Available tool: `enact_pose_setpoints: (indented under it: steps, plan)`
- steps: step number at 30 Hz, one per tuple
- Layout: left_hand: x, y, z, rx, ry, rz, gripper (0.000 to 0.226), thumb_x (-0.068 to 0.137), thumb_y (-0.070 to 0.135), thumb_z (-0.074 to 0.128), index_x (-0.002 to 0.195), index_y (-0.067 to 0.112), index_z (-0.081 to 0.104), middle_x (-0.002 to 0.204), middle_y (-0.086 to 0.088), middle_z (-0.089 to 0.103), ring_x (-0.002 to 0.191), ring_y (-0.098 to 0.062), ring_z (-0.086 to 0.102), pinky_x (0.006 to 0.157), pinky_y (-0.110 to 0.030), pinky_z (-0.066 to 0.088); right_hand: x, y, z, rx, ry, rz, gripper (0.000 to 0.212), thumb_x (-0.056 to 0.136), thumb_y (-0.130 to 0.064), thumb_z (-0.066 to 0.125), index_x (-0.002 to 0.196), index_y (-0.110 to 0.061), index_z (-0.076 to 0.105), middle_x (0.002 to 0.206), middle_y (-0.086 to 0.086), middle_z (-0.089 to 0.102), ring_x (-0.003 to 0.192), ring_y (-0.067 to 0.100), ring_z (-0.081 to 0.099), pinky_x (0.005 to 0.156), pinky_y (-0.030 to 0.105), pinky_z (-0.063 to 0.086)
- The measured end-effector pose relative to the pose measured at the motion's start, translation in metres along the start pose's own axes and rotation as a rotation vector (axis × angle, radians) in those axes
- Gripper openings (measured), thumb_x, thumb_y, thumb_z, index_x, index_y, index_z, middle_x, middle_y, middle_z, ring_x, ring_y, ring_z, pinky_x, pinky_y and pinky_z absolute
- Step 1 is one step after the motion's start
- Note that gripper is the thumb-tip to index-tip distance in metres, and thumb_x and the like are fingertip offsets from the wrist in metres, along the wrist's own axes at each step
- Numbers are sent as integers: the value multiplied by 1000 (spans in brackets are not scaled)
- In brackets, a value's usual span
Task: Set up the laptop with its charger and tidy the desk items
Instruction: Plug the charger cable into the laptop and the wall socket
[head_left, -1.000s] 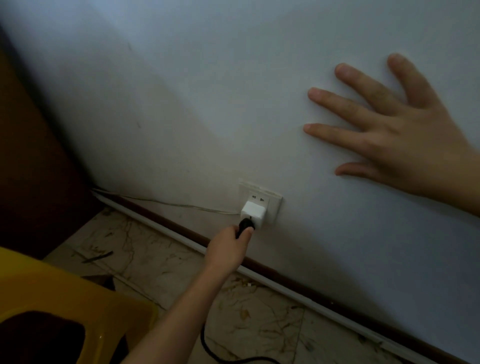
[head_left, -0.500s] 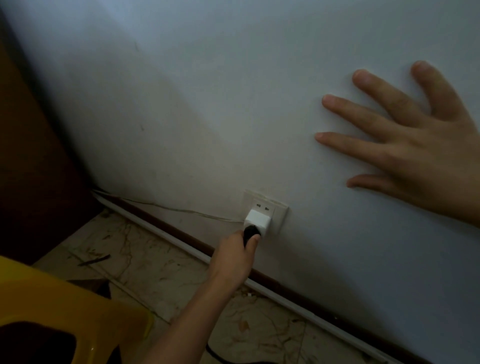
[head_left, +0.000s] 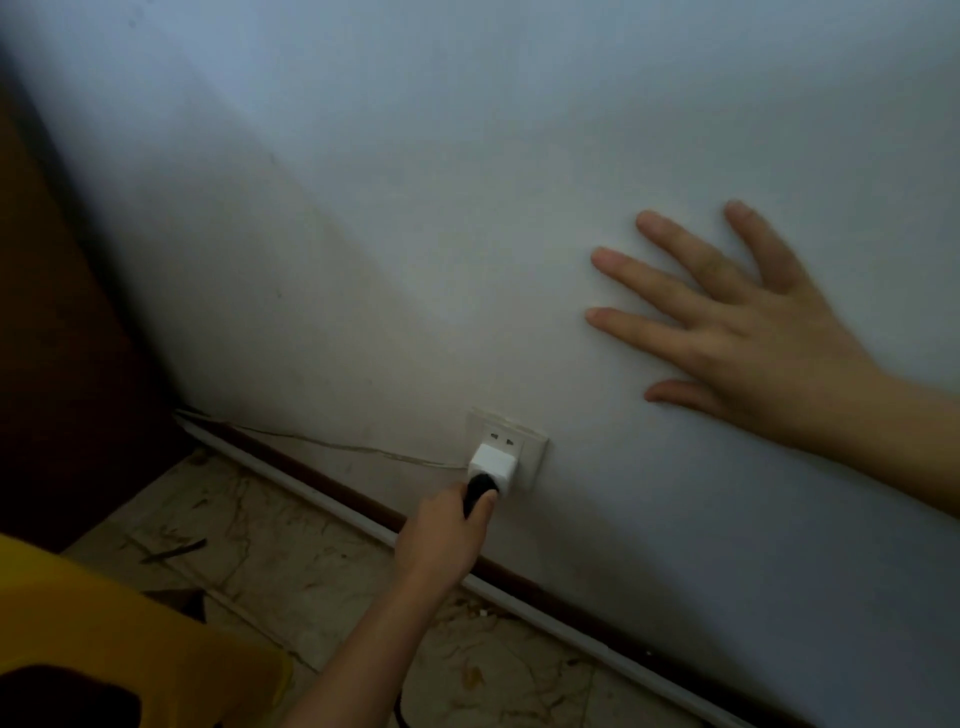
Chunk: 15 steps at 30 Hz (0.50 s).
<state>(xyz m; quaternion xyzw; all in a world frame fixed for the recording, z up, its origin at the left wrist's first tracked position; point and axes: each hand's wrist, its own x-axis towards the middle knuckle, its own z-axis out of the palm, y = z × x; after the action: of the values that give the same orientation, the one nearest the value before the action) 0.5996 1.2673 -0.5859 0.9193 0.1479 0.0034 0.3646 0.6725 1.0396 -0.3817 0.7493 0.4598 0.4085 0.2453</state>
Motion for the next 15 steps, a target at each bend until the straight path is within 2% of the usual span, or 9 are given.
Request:
enact_pose_setpoints:
  steps: [3, 4, 6, 8, 11, 13, 15]
  plan:
    - [1, 5, -12, 100, -125, -40, 38, 92, 52, 41, 104, 20, 59, 100, -3, 66, 90, -21, 62, 76, -34, 51, 1, -1, -4, 21, -16, 12, 87, 60, -43, 85, 138, -20, 52, 157, 10, 30, 147, 32, 17, 118, 52, -2]
    - [2, 8, -18, 167, -170, -38, 40, 91, 52, 42, 108, 19, 59, 104, -3, 65, 94, -21, 62, 78, -33, 50, 2, -2, -6, 26, -35, 17, 87, 60, -42, 85, 137, -20, 52, 157, 9, 30, 147, 31, 17, 118, 52, -2]
    - [3, 21, -38, 287, -184, -17, 41, 90, 52, 44, 108, 18, 59, 107, -3, 66, 95, -21, 61, 70, -30, 47, 4, -3, -12, 32, -80, 30, 85, 61, -41, 85, 137, -21, 53, 157, 9, 31, 147, 31, 20, 117, 52, 2]
    - [1, 38, -64, 311, -73, 38, 38, 90, 51, 45, 107, 20, 59, 108, -2, 67, 96, -21, 62, 67, -30, 44, 7, -6, -20, 54, -118, 62, 81, 63, -42, 83, 136, -21, 54, 155, 9, 35, 145, 33, 26, 115, 53, 9]
    - [-12, 72, -108, 194, 227, 242, 37, 89, 52, 47, 115, 26, 53, 114, 4, 65, 100, -19, 62, 76, -35, 50, 19, -6, -40, 155, -149, 125, 79, 68, -47, 79, 138, -22, 52, 154, 12, 37, 142, 34, 33, 113, 55, 16]
    - [-24, 102, -138, 109, 391, 421, 44, 87, 55, 46, 125, 31, 45, 123, 8, 60, 106, -17, 60, 80, -37, 52, 33, 7, -62, 187, -147, 149, 79, 73, -51, 74, 142, -22, 48, 155, 13, 34, 143, 35, 31, 115, 57, 20]
    - [-34, 133, -169, 74, 480, 554, 56, 87, 59, 43, 136, 35, 33, 139, 9, 49, 119, -14, 53, 91, -34, 47, 52, 31, -90, 195, -140, 167, 82, 76, -54, 70, 146, -22, 42, 157, 12, 30, 144, 36, 27, 114, 59, 20]
